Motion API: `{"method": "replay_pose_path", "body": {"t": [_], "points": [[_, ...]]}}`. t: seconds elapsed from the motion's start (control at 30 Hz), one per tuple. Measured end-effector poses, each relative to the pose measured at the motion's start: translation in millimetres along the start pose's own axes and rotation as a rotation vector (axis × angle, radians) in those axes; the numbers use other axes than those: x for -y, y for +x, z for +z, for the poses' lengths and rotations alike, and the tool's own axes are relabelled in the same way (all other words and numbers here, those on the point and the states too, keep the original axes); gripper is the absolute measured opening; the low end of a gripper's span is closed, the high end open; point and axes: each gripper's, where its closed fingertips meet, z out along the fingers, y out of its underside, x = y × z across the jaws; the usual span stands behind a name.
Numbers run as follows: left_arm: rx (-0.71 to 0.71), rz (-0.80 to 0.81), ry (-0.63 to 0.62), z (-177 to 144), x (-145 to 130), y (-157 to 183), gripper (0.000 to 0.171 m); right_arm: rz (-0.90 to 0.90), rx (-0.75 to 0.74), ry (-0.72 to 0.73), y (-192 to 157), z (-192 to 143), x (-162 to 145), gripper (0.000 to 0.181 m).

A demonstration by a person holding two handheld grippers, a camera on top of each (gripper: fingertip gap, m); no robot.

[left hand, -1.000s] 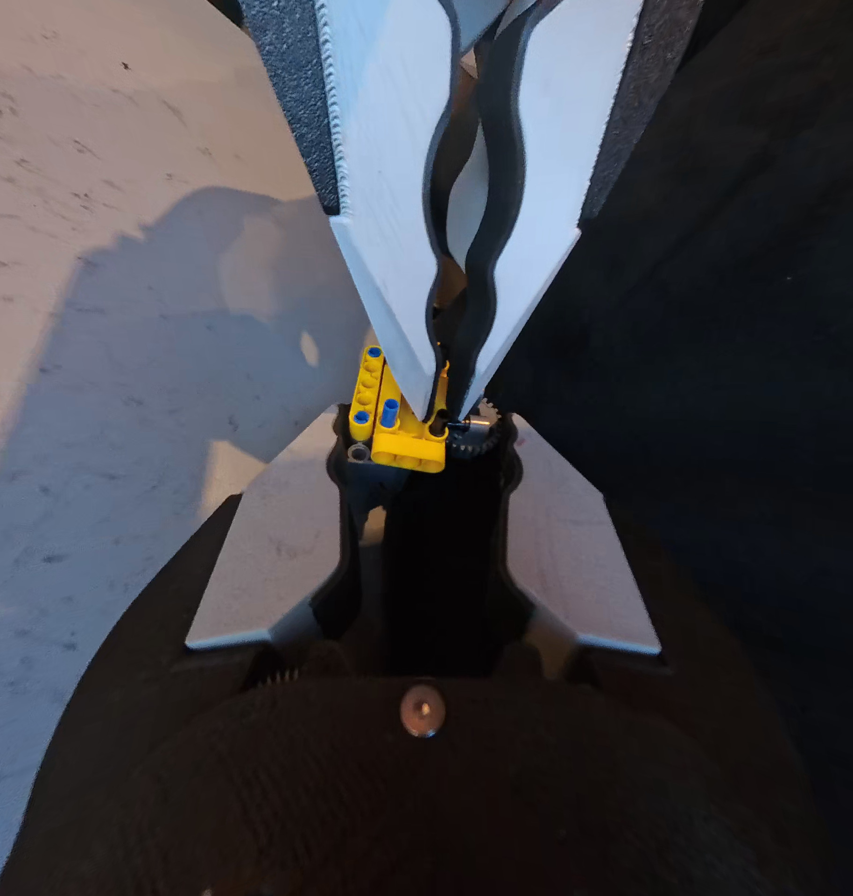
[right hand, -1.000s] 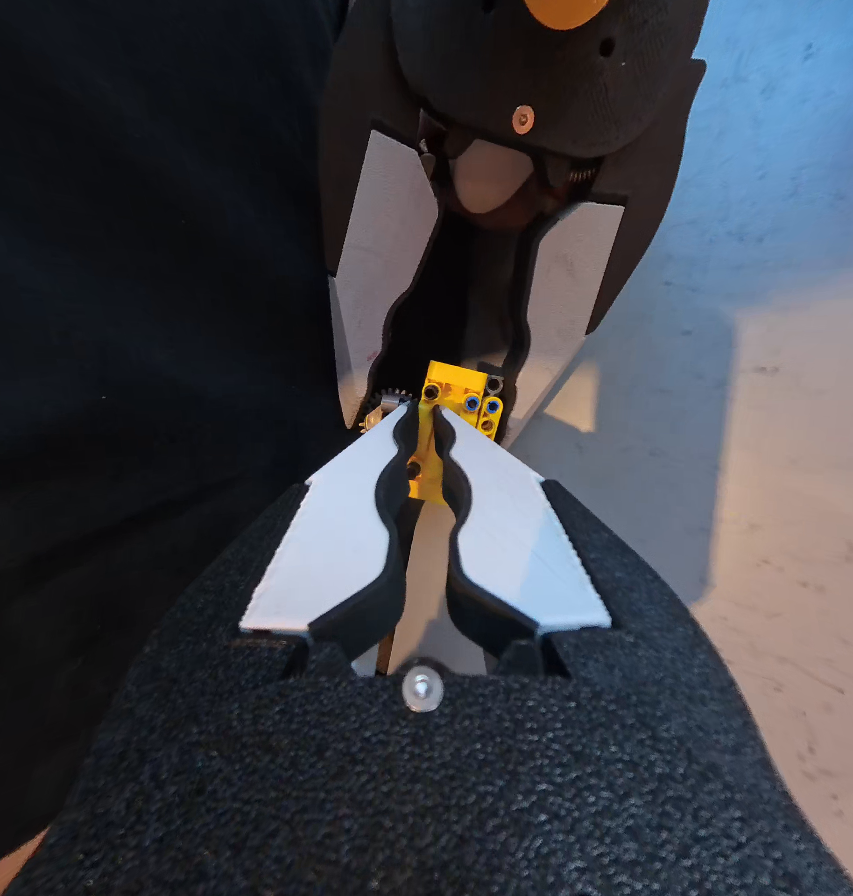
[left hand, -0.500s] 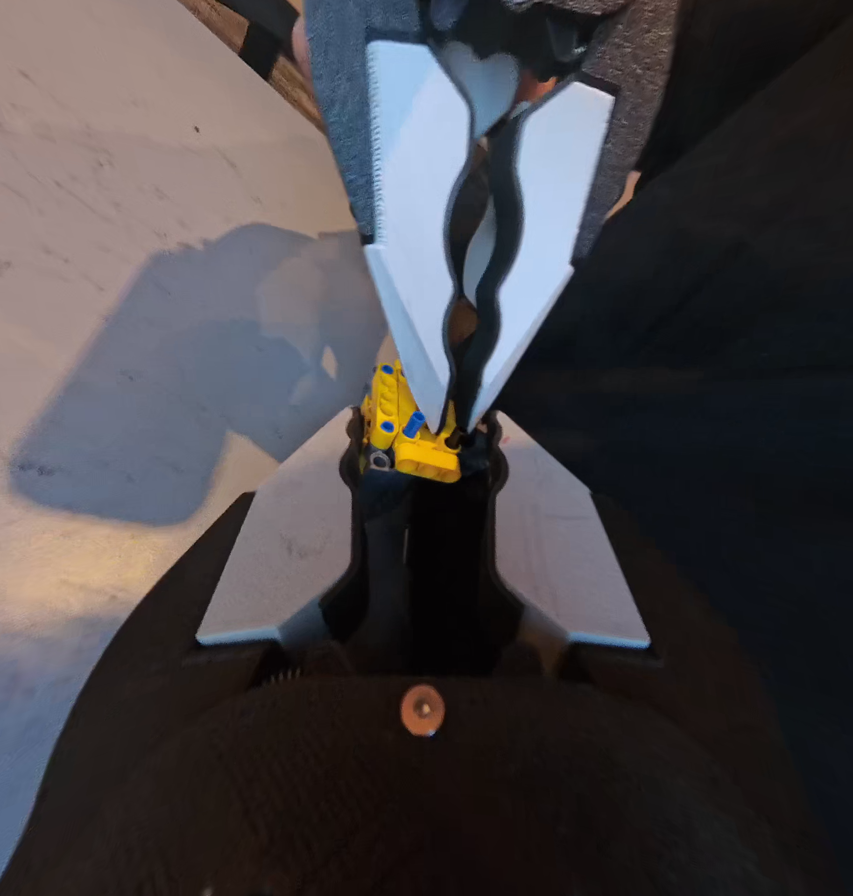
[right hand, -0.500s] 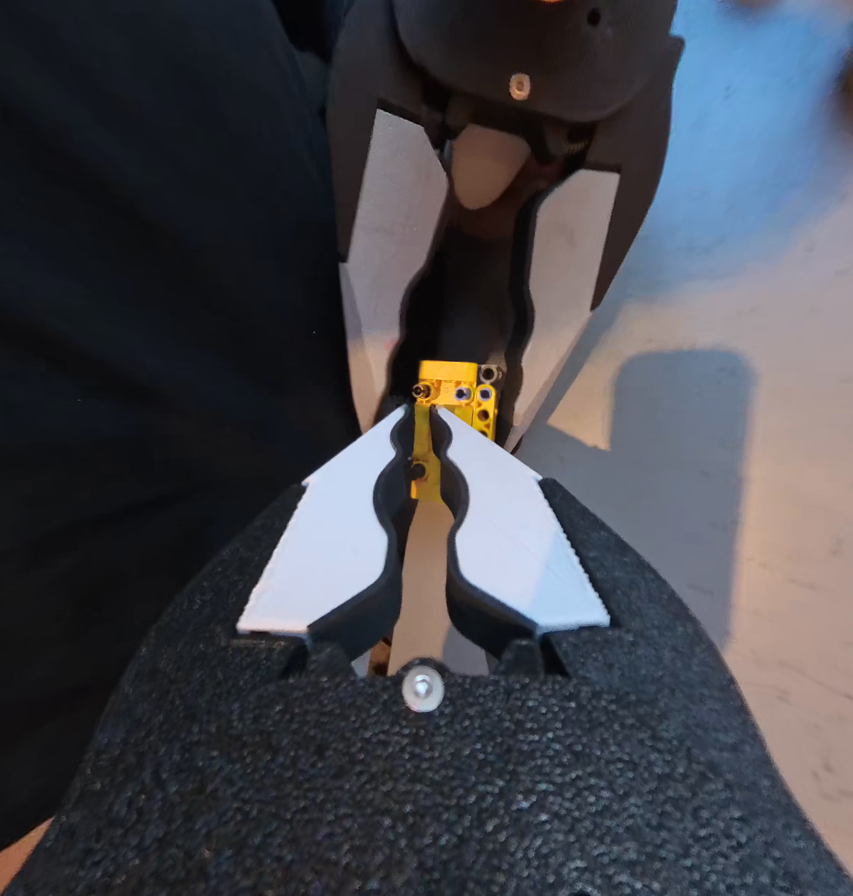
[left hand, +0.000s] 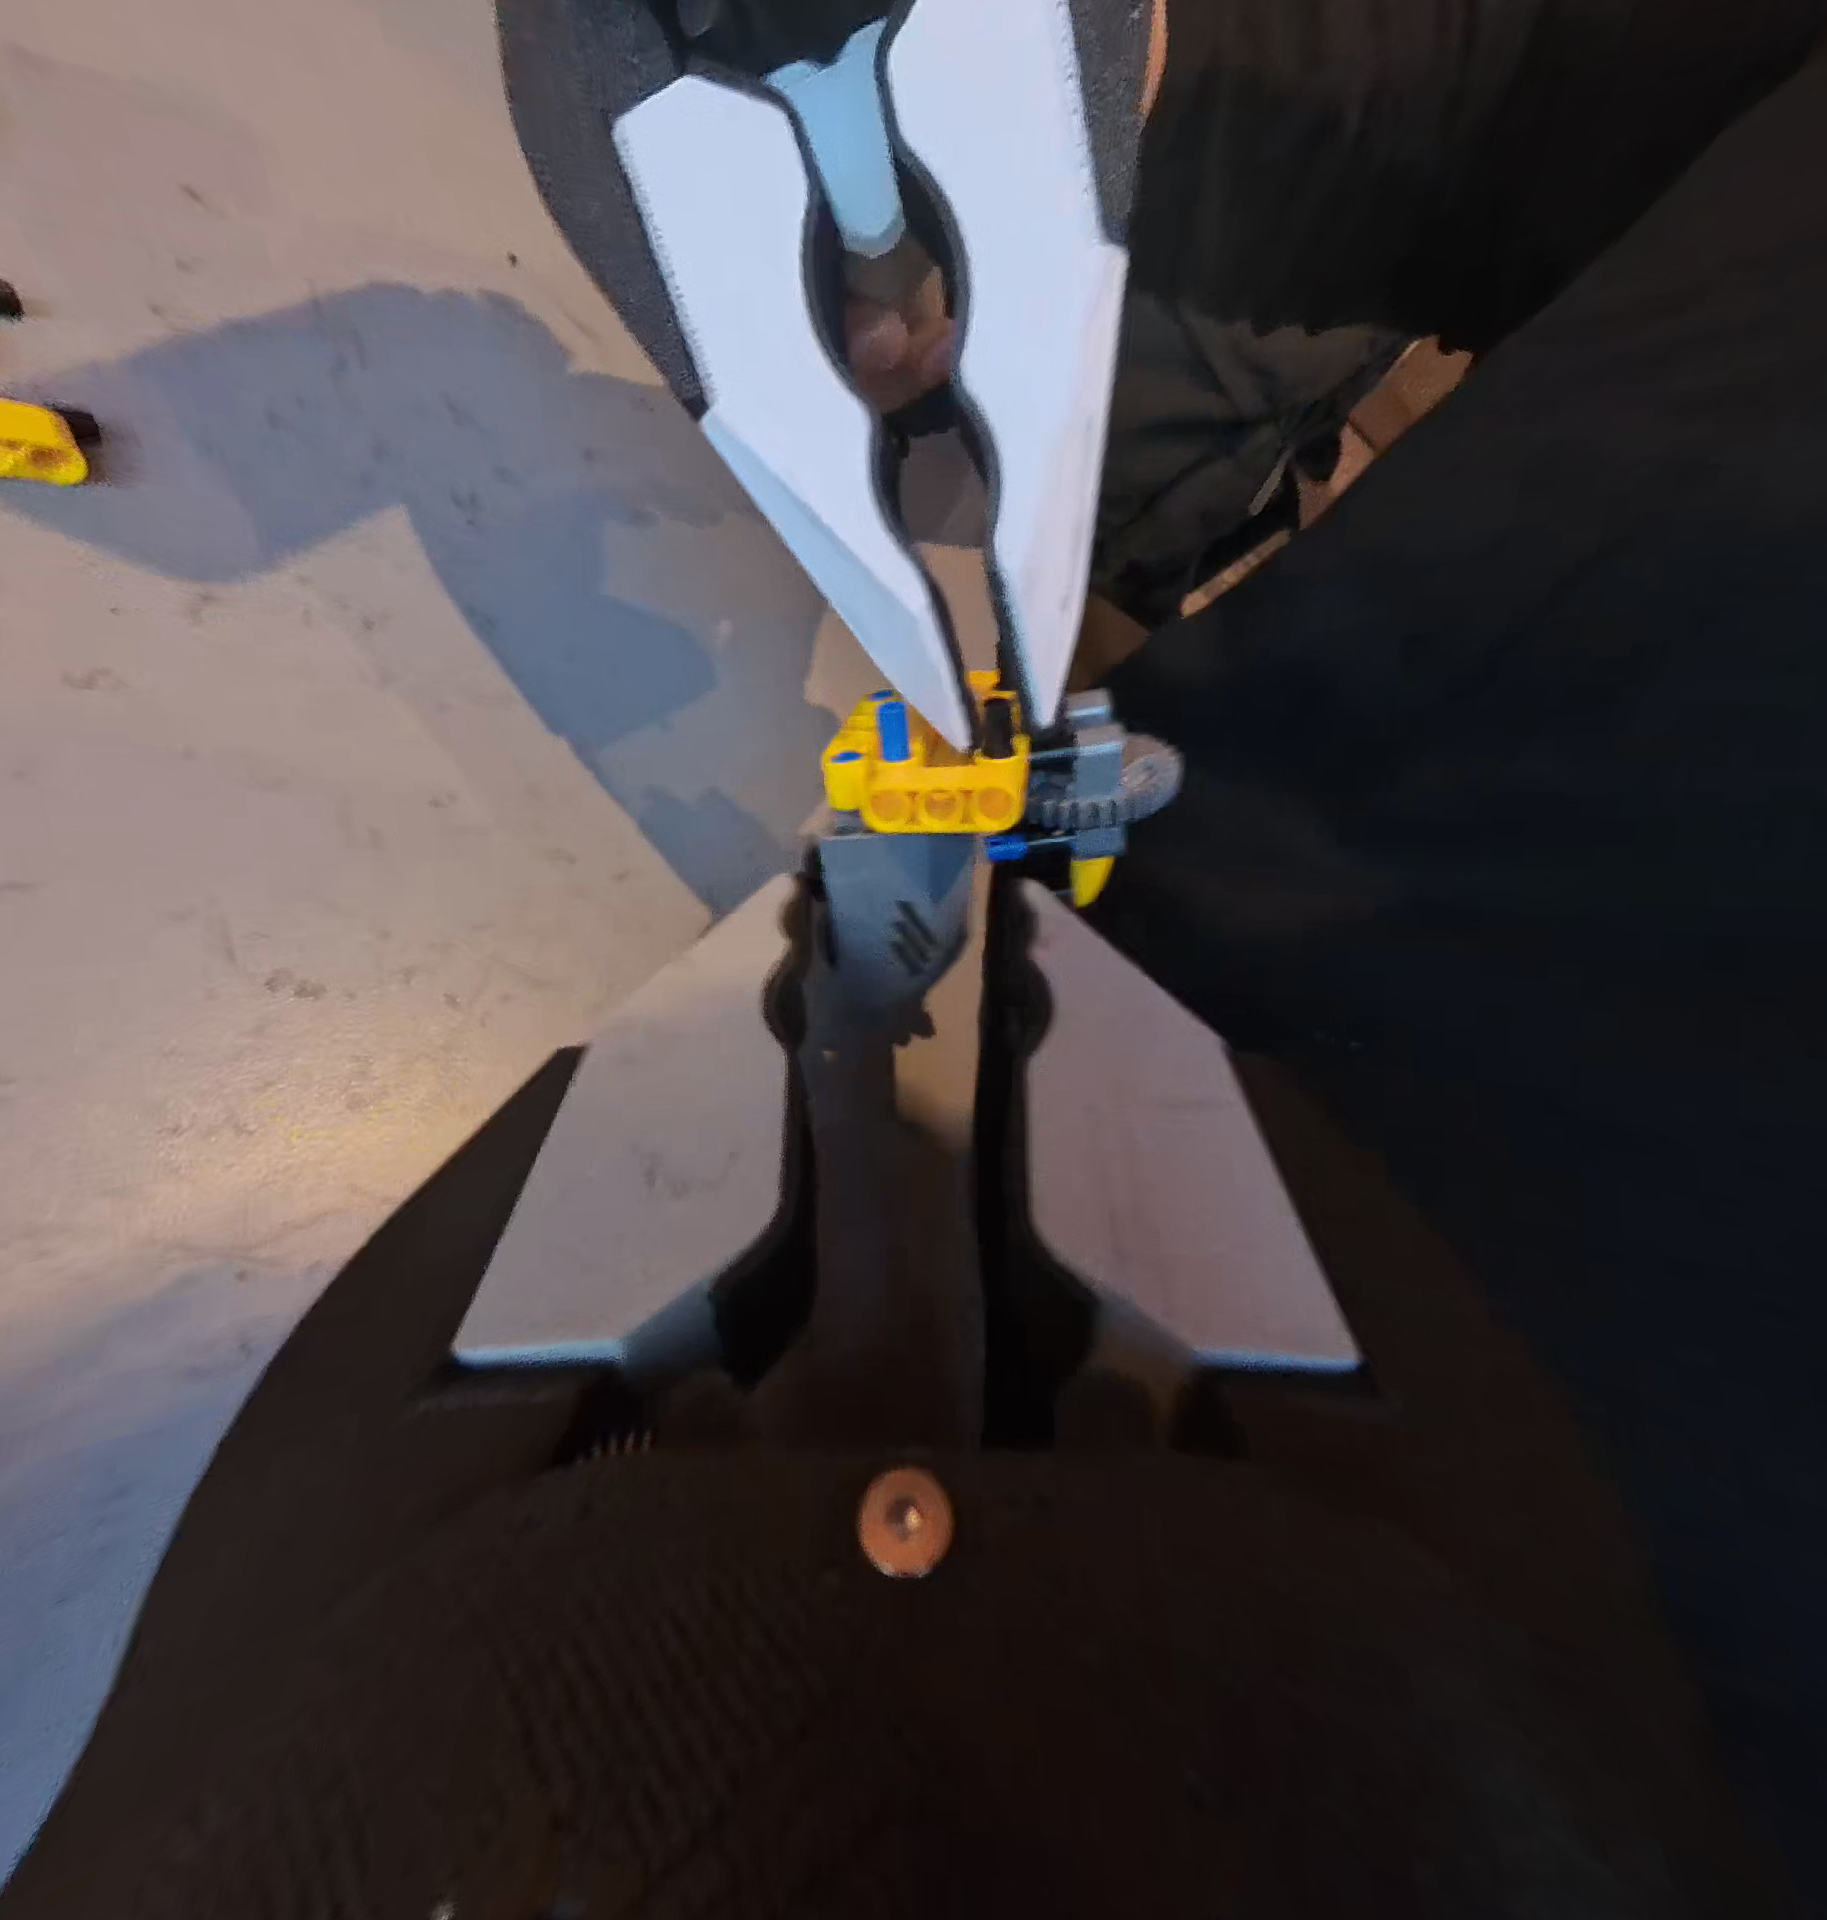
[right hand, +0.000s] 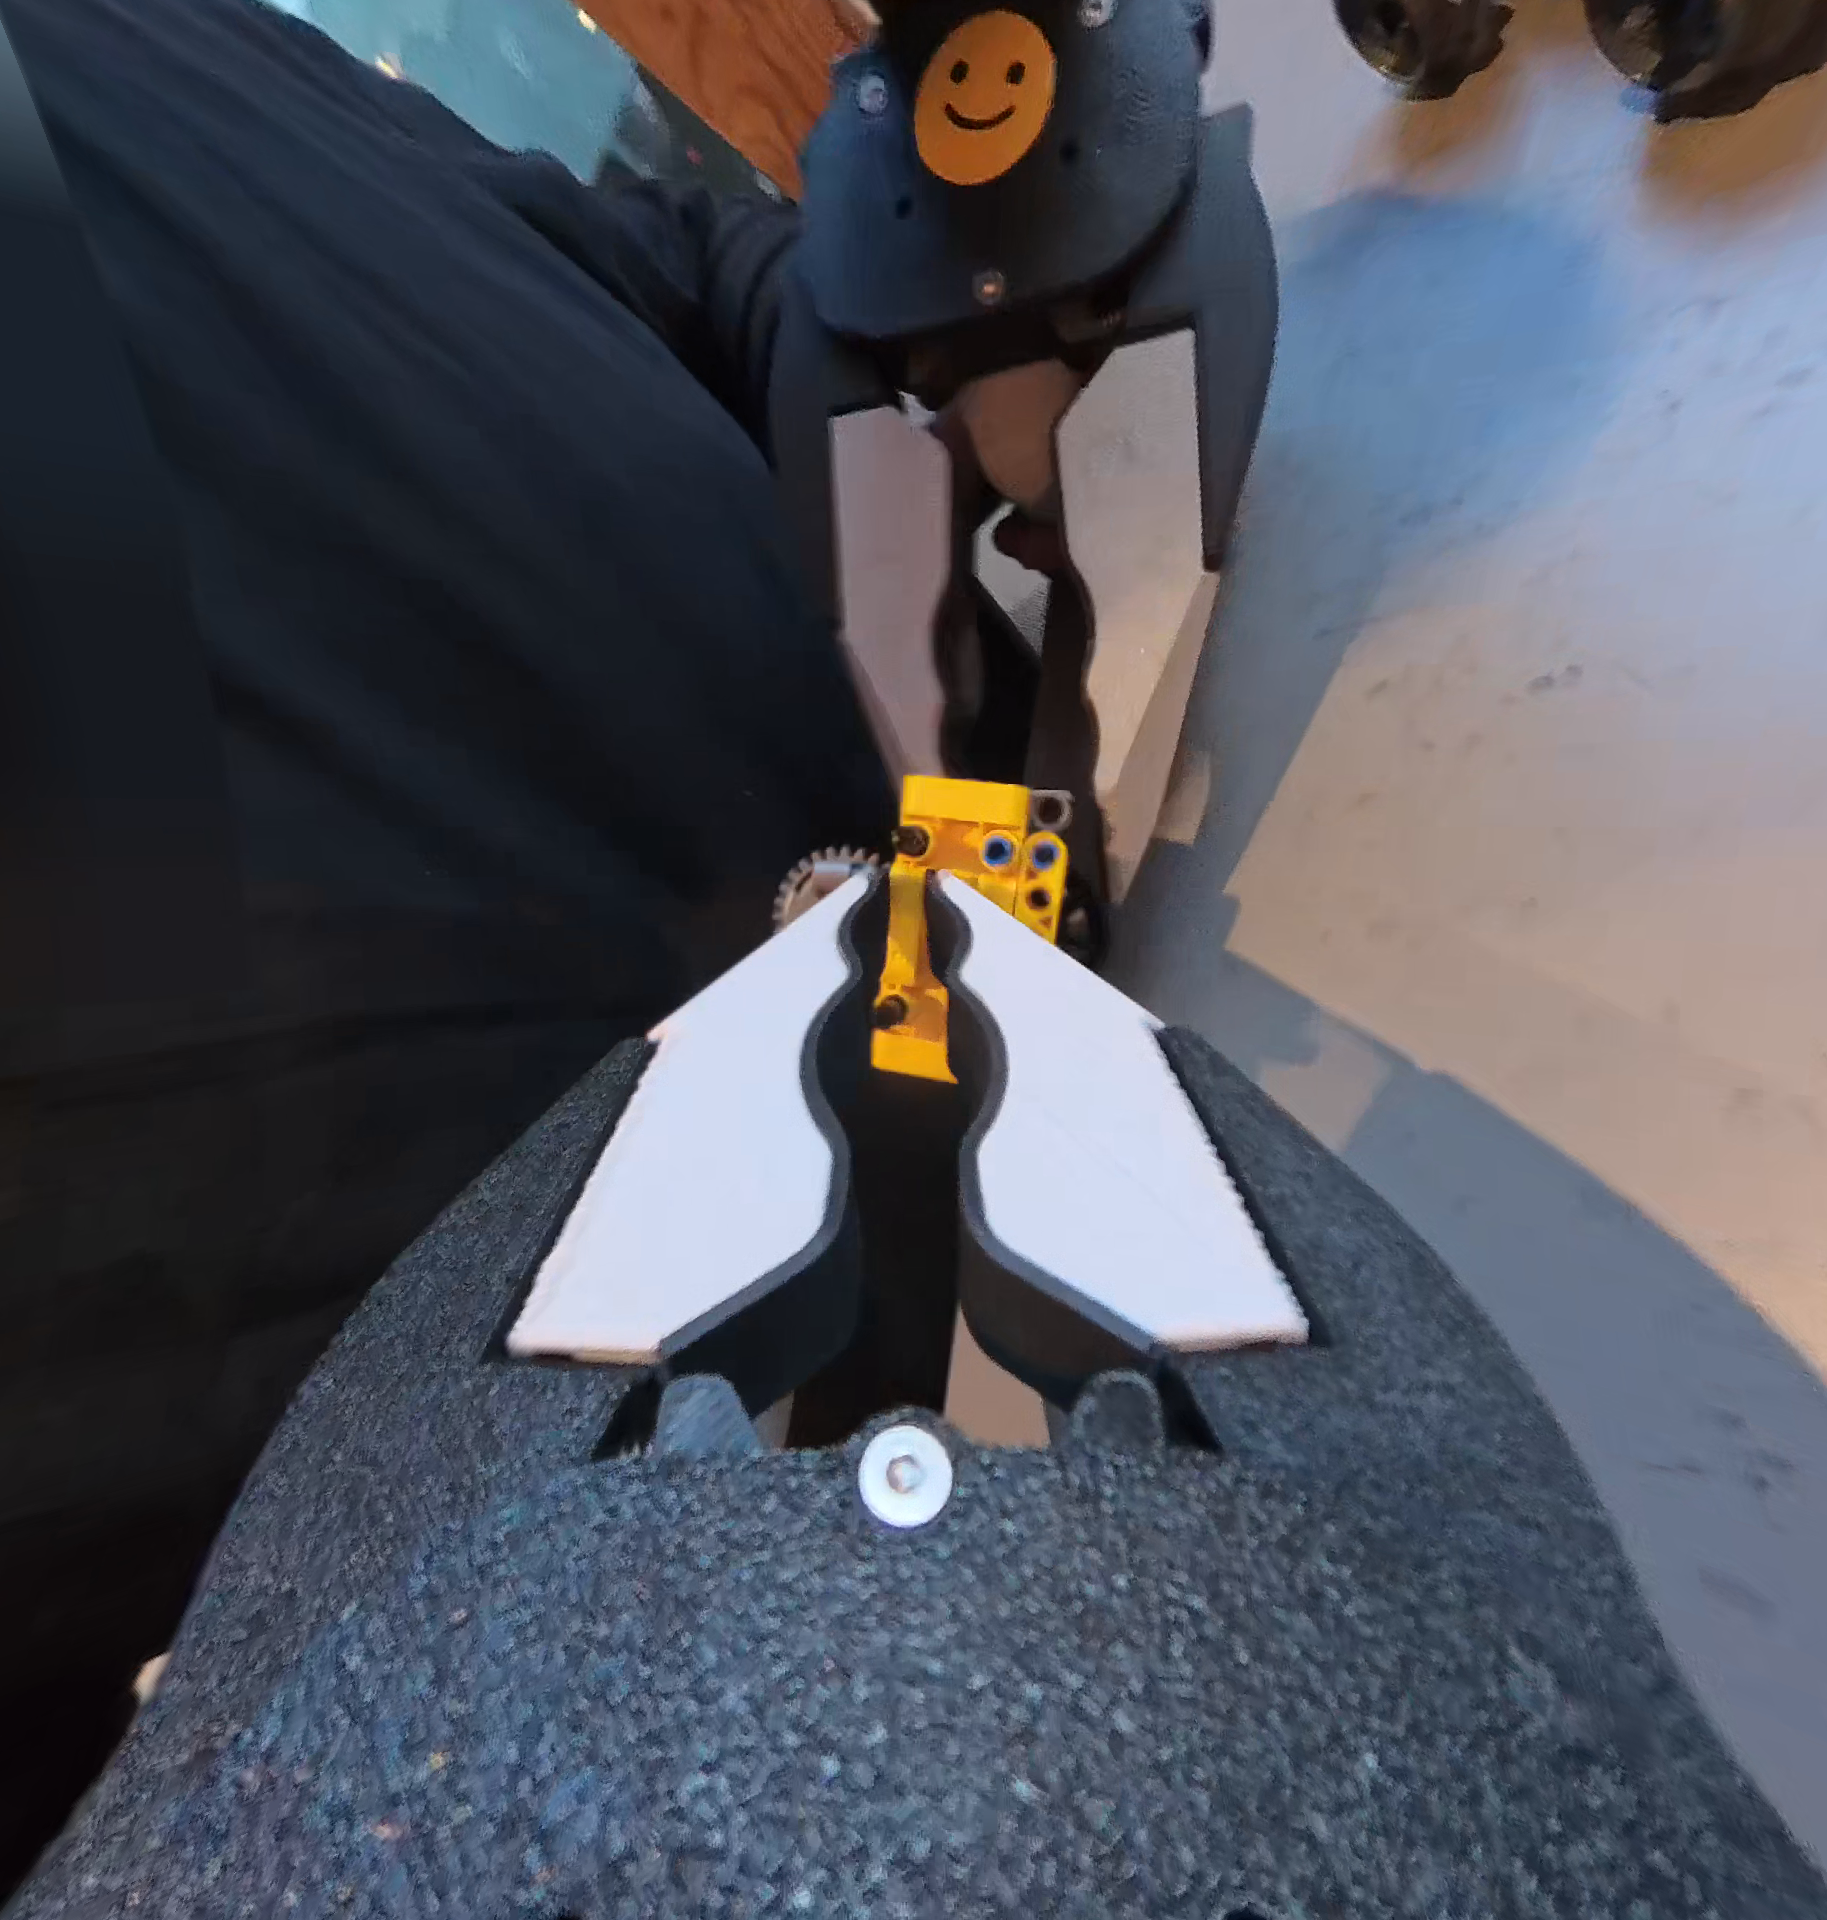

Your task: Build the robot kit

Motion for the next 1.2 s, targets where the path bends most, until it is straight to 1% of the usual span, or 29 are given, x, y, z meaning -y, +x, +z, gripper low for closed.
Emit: {"method": "replay_pose_path", "body": {"t": [0.03, 0.1, 0.13, 0.2, 0.23, 0.27, 0.4, 0.43, 0.47, 0.53, 0.63, 0.7, 0.77, 0.87, 1.2], "points": [[-0.014, -0.019, -0.009, 0.8, -1.3, -0.5, 0.024, 0.011, 0.014, 0.017, -0.4, -0.4, -0.1, 0.007], [-0.038, -0.083, -0.014, 2.6, -1.4, -2.5, 0.024, 0.002, 0.0, 0.046, 2.1, -4.1, -1.2, 0.011], [-0.036, -0.098, -0.012, 3.0, -1.0, -4.0, 0.024, -0.008, -0.012, 0.059, 2.6, -7.8, -1.6, 0.022], [-0.021, -0.106, -0.02, 4.4, -1.4, -6.7, 0.024, -0.022, -0.047, 0.087, 2.5, -14.9, -0.3, 0.036], [-0.014, -0.1, -0.03, 5.8, -2.0, -7.1, 0.024, -0.027, -0.065, 0.089, 2.1, -16.1, -0.3, 0.041], [-0.008, -0.086, -0.034, 7.2, -1.6, -6.5, 0.024, -0.028, -0.077, 0.083, 1.3, -15.5, -0.8, 0.043], [0.067, -0.012, -0.085, 12.0, -6.1, -9.4, 0.024, -0.04, -0.159, 0.022, 4.8, -13.4, -6.1, 0.037], [0.083, -0.014, -0.086, 12.2, -6.3, -10.7, 0.023, -0.047, -0.179, 0.002, 5.4, -13.4, -7.8, 0.038], [0.09, -0.019, -0.08, 12.2, -6.0, -11.2, 0.023, -0.054, -0.187, -0.018, 4.1, -14.1, -9.1, 0.034], [0.096, -0.028, -0.08, 11.5, -6.0, -11.9, 0.023, -0.076, -0.216, -0.044, 2.4, -16.9, -8.9, 0.032], [0.113, -0.023, -0.079, 11.8, -4.5, -13.1, 0.023, -0.104, -0.277, -0.106, 8.8, -14.4, -12.9, 0.028], [0.11, -0.016, -0.086, 13.4, -4.6, -12.3, 0.024, -0.092, -0.261, -0.122, 9.5, -9.1, -13.4, 0.03], [0.117, -0.03, -0.075, 12.8, -3.5, -14.2, 0.023, -0.086, -0.244, -0.121, 8.0, -7.9, -11.0, 0.022], [0.121, -0.037, -0.069, 11.5, -2.9, -15.7, 0.023, -0.099, -0.259, -0.143, 8.9, -7.0, -11.3, 0.022], [0.115, -0.072, -0.056, 12.3, -3.0, -15.9, 0.024, -0.1, -0.241, -0.194, 9.0, -5.2, -12.6, 0.021]]}}
